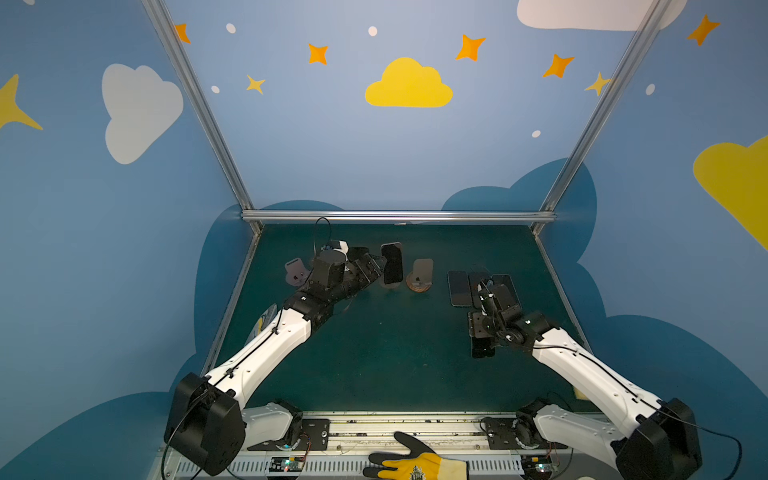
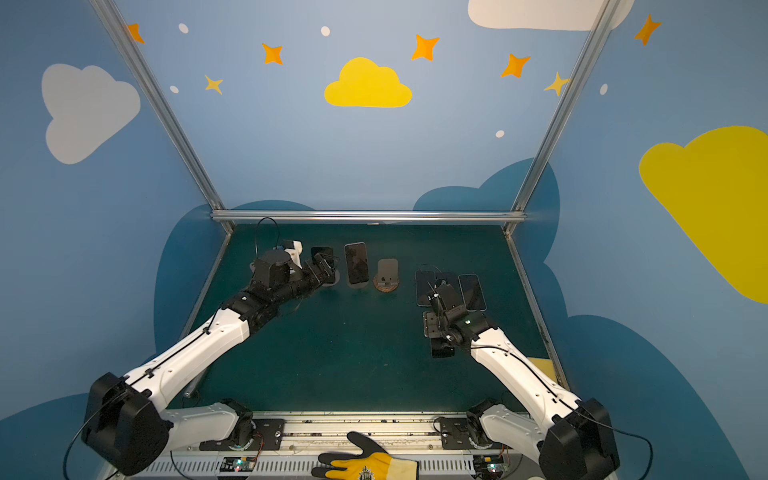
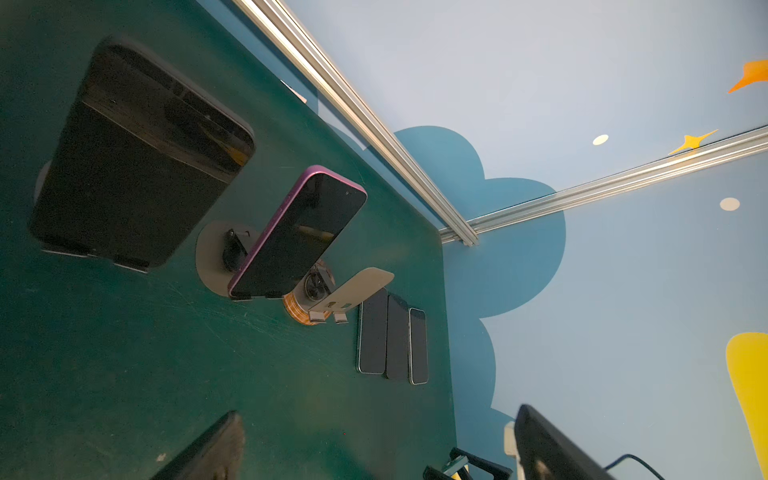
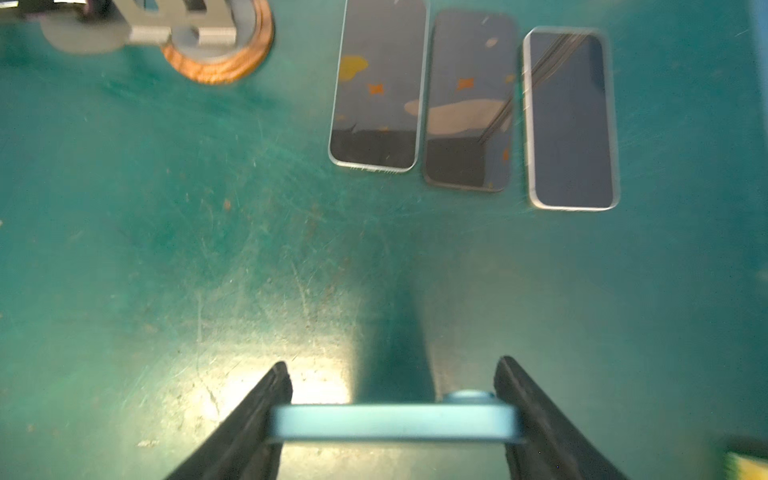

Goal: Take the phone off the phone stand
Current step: 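Carry the light blue phone toward the robot, near the flat phones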

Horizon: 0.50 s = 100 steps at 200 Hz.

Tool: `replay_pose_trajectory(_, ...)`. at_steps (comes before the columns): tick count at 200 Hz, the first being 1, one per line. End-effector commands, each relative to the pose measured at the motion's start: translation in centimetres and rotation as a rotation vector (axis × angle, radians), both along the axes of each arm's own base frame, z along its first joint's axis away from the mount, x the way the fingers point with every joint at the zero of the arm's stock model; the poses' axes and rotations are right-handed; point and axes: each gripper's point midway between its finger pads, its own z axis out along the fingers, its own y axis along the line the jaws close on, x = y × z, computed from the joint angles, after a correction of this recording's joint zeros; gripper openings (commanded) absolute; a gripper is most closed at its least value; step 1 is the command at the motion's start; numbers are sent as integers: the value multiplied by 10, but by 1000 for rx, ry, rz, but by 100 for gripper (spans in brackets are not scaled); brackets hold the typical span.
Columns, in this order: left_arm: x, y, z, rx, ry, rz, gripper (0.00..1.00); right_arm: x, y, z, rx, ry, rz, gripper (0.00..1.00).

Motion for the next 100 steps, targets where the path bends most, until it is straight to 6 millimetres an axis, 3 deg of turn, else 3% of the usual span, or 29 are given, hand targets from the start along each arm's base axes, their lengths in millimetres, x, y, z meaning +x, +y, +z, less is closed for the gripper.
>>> replay_pose_trajectory(1, 2, -2, 6, 10, -19, -6, 100, 10, 15, -1, 85, -4, 27, 62)
replay_pose_trajectory(100, 5, -3, 0, 15, -5, -7, 100, 23, 19, -44, 68, 224, -28, 62)
